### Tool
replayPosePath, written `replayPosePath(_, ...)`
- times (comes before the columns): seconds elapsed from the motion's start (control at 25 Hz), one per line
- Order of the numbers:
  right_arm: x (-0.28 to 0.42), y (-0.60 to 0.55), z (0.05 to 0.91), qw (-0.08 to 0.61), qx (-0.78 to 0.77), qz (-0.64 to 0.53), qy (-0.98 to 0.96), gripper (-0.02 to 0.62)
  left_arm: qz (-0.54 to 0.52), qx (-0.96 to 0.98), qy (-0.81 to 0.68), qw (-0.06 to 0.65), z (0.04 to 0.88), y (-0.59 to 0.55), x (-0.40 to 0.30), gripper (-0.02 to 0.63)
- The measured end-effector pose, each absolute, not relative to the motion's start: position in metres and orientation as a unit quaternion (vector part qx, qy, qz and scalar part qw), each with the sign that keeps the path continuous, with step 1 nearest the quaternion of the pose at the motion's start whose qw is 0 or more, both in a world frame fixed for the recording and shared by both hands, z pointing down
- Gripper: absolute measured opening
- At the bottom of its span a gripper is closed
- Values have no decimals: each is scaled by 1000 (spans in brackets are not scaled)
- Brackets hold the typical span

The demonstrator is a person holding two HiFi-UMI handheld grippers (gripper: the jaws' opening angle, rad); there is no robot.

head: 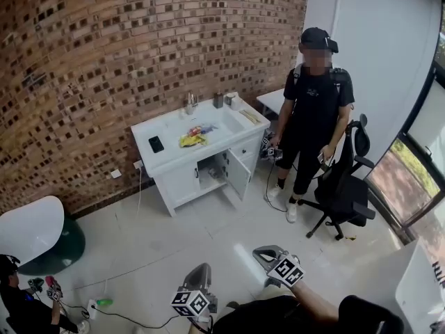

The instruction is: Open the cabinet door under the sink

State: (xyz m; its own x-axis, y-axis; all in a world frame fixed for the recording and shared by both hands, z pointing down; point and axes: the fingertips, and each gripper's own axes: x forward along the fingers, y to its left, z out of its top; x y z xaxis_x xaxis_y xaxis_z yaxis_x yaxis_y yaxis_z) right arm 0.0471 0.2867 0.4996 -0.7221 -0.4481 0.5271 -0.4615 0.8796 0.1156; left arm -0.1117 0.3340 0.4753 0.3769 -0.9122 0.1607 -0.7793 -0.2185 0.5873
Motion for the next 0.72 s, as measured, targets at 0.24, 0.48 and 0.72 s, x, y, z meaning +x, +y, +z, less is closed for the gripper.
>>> replayPosePath(0.24, 62, 302, 467, 246, 265, 10, -932, -12, -98, 793, -532, 279, 455, 343, -88, 17)
replayPosePath(0.48, 96, 332, 466, 216, 281, 33, -935, -12, -69, 806, -521, 272, 457, 363, -48, 17)
replayPosePath(0.72, 127, 352, 468, 183, 301, 58, -934, -12, -33, 815, -508, 278, 468, 383, -7, 17)
